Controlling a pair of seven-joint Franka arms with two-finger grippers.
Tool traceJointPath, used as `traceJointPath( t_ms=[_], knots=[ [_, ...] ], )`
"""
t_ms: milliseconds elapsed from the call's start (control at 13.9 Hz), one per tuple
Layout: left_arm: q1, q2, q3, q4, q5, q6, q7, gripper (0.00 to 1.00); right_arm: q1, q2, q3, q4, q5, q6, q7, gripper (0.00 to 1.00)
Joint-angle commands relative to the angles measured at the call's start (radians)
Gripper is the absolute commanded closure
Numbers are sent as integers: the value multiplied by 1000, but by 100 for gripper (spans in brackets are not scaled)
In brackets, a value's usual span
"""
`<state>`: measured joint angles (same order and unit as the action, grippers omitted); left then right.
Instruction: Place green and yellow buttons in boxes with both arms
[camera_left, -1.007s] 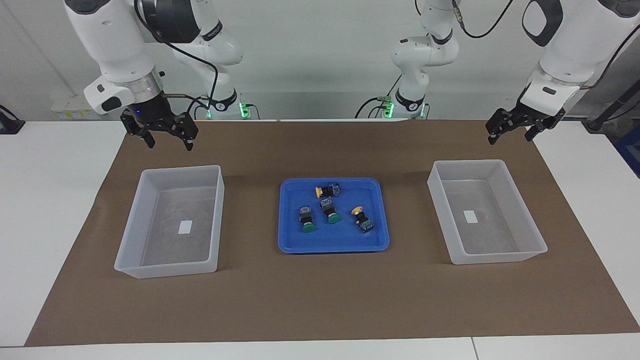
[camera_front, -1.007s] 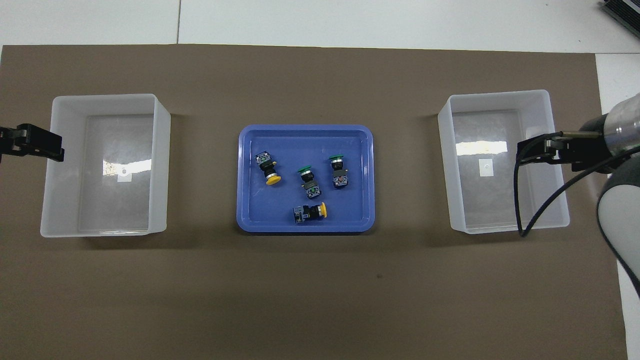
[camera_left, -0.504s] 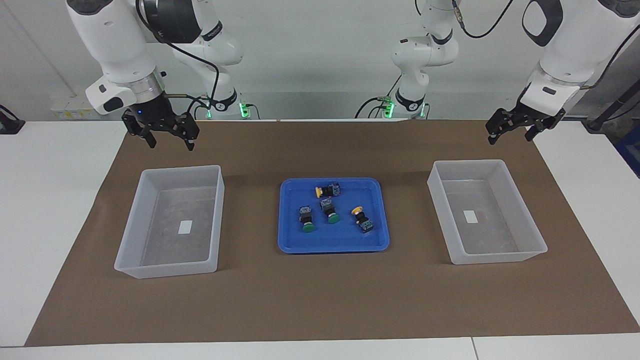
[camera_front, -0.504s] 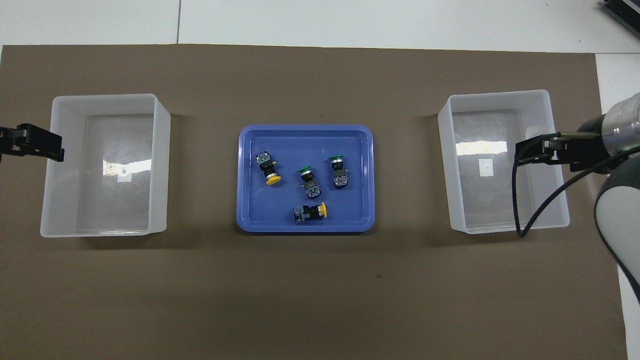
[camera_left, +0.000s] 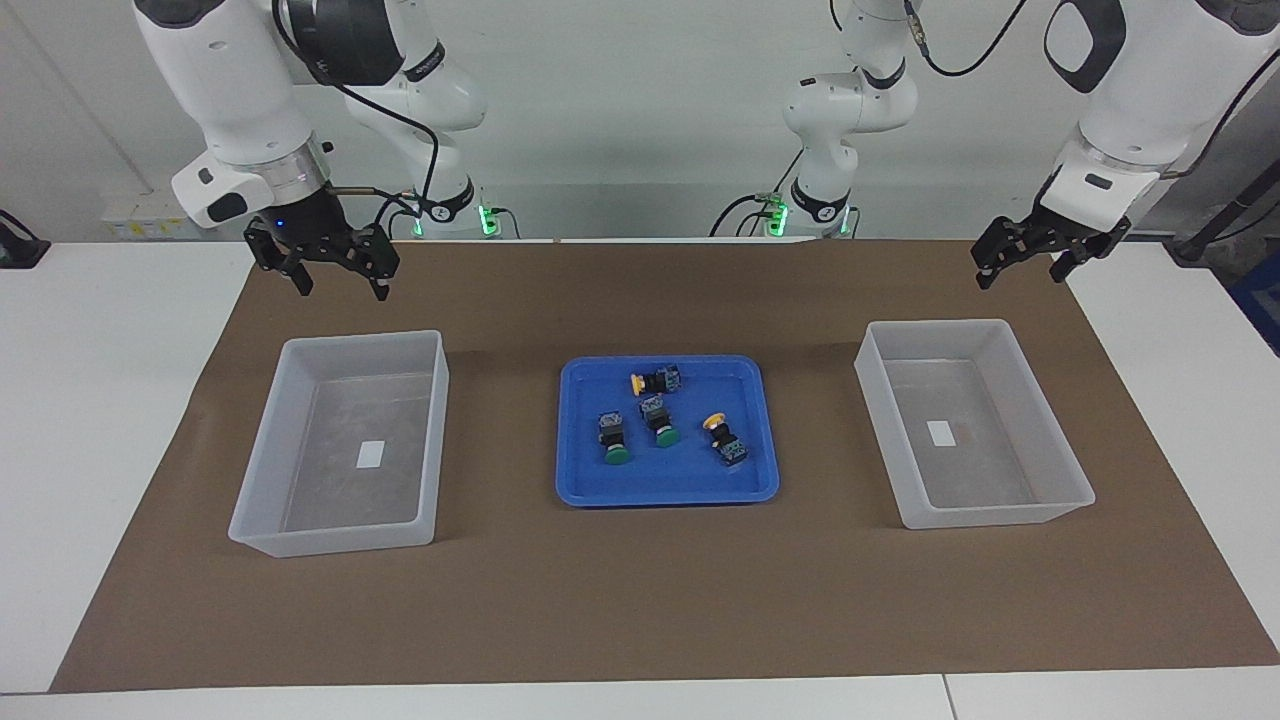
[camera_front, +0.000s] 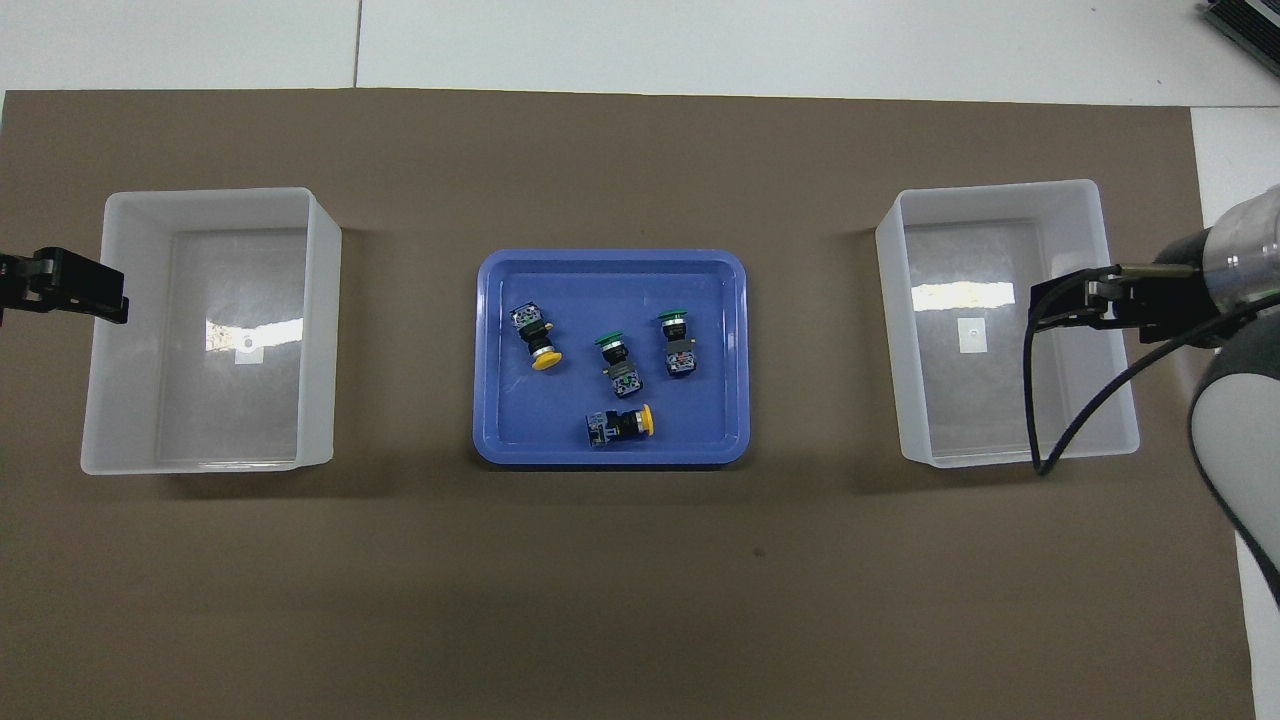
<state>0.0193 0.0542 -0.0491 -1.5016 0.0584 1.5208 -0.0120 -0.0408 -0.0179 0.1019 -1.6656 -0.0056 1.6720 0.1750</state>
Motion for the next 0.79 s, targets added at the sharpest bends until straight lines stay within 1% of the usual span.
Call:
traceJointPath(
  t_ms=[0, 144, 288, 719],
  knots=[
    [4, -31, 0, -37, 1, 15, -10, 0, -1, -19, 5, -42, 6, 69, -20, 0],
    [4, -31, 0, -37, 1, 15, -10, 0, 44, -14, 9, -61, 6, 115, -8, 0],
    [4, -31, 0, -37, 1, 15, -10, 0, 80, -2, 9, -83, 4, 168, 49, 0],
    [4, -31, 0, -38, 1, 15, -10, 0, 246, 125, 9, -92, -5, 359, 234, 0]
  ],
)
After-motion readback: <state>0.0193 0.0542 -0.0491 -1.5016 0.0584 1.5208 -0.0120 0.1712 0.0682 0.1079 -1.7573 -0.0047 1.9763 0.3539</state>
